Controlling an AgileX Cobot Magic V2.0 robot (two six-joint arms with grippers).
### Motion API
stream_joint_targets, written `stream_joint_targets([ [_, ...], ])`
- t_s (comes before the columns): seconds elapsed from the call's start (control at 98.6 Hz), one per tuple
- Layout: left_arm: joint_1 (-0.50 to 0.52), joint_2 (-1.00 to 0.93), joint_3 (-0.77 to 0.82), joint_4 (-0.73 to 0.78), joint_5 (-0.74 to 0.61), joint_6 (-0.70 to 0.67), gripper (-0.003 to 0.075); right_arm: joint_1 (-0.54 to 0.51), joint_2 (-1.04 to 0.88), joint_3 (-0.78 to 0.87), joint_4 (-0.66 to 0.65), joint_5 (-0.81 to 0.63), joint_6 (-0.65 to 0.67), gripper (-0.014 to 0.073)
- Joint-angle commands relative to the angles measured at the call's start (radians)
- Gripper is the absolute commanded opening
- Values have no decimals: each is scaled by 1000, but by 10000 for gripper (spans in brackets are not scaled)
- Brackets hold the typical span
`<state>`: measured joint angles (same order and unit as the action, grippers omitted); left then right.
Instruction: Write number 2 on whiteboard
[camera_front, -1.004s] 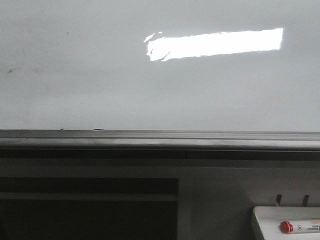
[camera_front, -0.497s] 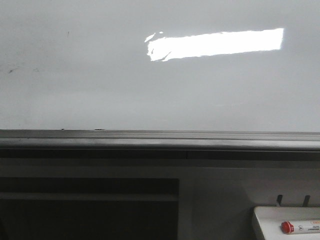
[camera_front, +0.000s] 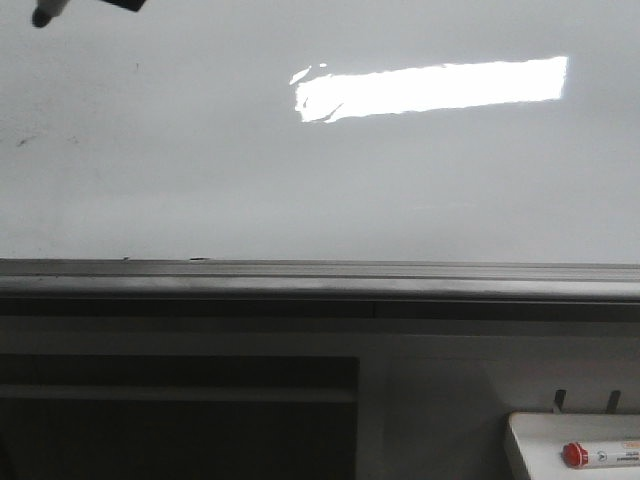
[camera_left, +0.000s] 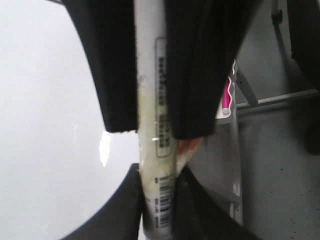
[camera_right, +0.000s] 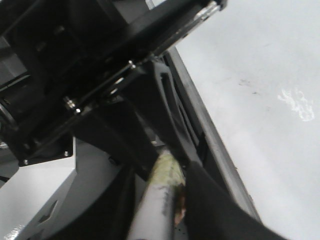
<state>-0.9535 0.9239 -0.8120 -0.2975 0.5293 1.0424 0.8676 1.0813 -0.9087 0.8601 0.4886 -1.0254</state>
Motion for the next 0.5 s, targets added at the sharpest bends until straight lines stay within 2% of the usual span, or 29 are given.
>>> stream_joint_targets([
  [0.0, -16, -12, -37, -52, -91, 43, -18, -1, 15, -32, 56, -22, 12, -80],
  [0.061, -16, -21, -37, -69, -115, -18, 12, -1, 17, -32, 61, -24, 12, -71],
  [0.112, -16, -27, -37, -69, -132, -76, 83, -1, 14, -32, 61, -31, 12, -71],
  [0.233, -10, -70, -37, -69, -153, -223, 379, -1, 14, -32, 61, -82, 12, -71],
  [0.304, -4, -118, -37, -69, -148, -283, 496, -1, 14, -32, 61, -134, 12, -71],
  [0.396, 6, -208, -37, -69, -139, -366, 494, -1, 14, -32, 59, -224, 12, -71],
  [0.487, 28, -318, -37, -62, -132, -434, 433, -1, 14, -32, 30, -305, 12, -71],
])
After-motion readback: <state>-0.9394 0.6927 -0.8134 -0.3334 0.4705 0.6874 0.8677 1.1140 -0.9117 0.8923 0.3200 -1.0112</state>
